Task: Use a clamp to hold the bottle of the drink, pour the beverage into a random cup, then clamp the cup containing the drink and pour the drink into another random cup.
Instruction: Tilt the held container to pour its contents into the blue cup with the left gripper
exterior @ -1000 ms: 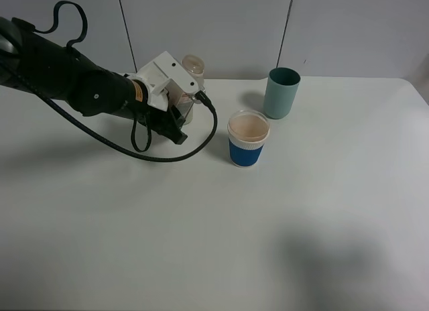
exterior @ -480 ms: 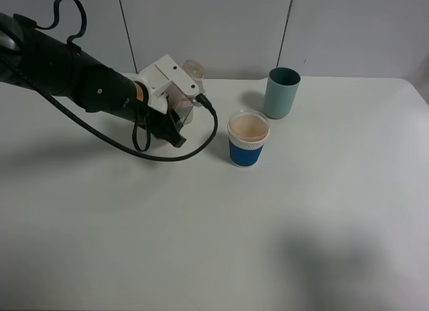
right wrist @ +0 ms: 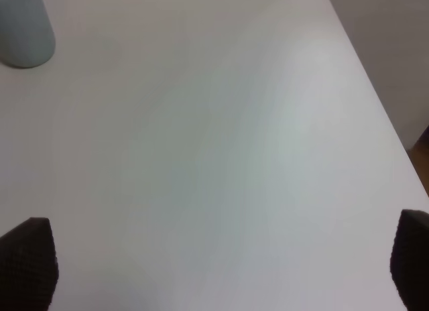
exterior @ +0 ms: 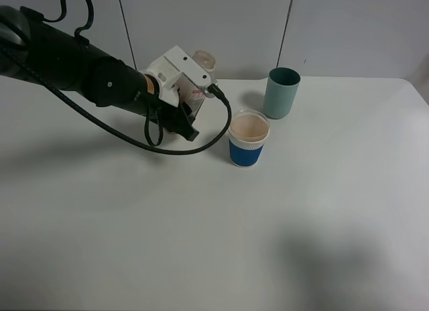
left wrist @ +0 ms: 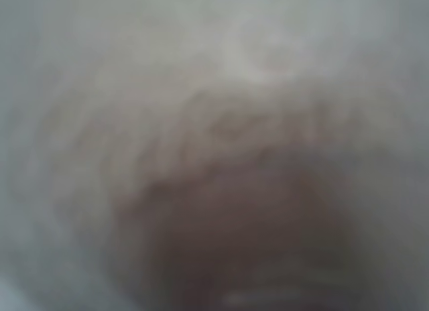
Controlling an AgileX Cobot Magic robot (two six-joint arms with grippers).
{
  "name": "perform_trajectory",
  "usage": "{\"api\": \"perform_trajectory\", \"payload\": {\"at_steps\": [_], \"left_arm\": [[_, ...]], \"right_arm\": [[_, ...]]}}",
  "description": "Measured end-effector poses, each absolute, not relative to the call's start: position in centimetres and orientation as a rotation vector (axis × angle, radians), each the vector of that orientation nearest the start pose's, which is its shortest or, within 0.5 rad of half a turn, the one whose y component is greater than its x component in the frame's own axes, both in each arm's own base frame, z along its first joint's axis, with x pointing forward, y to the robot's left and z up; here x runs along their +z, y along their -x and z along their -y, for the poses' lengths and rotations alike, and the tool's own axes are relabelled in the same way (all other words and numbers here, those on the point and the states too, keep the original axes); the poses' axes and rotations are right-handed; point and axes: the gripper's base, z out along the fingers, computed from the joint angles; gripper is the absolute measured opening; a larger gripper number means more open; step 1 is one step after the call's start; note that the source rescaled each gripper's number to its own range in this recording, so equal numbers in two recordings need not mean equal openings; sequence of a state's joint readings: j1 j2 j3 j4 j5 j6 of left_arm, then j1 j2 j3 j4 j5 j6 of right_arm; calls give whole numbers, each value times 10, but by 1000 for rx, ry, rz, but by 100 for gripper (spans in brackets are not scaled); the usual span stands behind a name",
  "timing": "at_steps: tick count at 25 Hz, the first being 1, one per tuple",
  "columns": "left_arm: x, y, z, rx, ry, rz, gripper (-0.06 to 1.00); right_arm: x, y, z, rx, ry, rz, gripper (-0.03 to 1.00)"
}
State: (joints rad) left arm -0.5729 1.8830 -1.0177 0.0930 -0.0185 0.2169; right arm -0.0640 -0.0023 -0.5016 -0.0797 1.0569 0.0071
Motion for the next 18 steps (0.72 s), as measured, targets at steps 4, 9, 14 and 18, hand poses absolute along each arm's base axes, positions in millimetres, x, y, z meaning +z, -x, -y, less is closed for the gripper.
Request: {"api": "perform_trajectory", "payload": {"at_steps": [4,9,14,18], "left_arm": [[157,-320,212,-143,-1001,-2099,0],[155,-322,218,-152,-1009,-2084,0],[152,-329,230,-162,-1016,-2063,0],[152,-334,235,-161,-1024,-2043,0]], "right_arm": [[278,6,6,-131,-76,-2035,100],[278,6,6,-131,-76,-2035,100],[278,6,6,-131,-76,-2035,100],[278,6,6,-131,-76,-2035,100]]}}
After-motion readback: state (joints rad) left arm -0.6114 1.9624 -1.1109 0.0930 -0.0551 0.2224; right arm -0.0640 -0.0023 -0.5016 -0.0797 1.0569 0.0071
